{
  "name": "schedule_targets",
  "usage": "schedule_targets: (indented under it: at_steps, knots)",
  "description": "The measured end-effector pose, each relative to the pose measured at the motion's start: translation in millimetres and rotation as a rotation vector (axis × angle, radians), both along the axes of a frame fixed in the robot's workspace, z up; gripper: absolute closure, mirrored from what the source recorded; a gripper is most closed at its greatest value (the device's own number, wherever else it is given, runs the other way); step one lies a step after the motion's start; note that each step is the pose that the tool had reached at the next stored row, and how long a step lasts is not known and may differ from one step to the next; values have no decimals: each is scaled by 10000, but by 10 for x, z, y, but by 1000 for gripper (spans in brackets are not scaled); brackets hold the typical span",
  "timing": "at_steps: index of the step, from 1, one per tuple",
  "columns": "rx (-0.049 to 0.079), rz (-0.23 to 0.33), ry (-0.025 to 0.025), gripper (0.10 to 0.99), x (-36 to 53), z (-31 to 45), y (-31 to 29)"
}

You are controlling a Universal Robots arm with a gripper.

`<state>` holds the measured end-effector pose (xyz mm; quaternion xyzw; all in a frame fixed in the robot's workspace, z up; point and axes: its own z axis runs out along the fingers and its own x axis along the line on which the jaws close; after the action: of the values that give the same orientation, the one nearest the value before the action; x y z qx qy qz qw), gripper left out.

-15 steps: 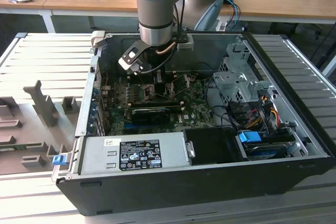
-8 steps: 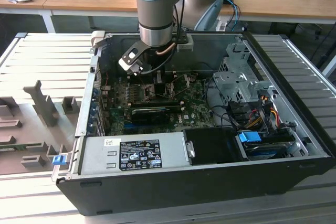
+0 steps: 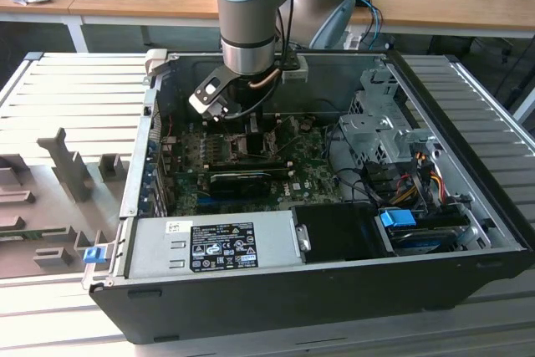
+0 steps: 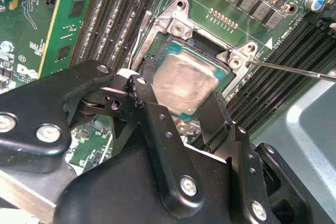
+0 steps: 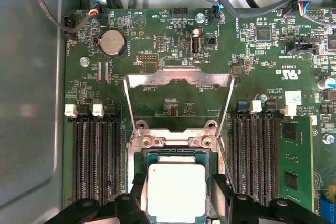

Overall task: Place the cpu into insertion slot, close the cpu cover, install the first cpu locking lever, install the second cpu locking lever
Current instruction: 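Place the cpu into insertion slot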

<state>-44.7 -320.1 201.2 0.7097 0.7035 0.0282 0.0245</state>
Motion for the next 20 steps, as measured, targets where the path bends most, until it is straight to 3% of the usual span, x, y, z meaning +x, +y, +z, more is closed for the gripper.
schedule_targets:
  at_steps: [3, 7, 9, 17, 19, 20]
  knots:
    - [12, -1, -1, 482, 0, -1, 4]
    - [149, -2, -2, 482, -1, -2, 11]
    - [157, 0, 0, 482, 0, 8, 11]
    - [157, 0, 5, 482, 0, 146, 11]
    - [153, 1, 5, 627, 0, 171, 11]
    - [153, 1, 6, 749, 0, 176, 11]
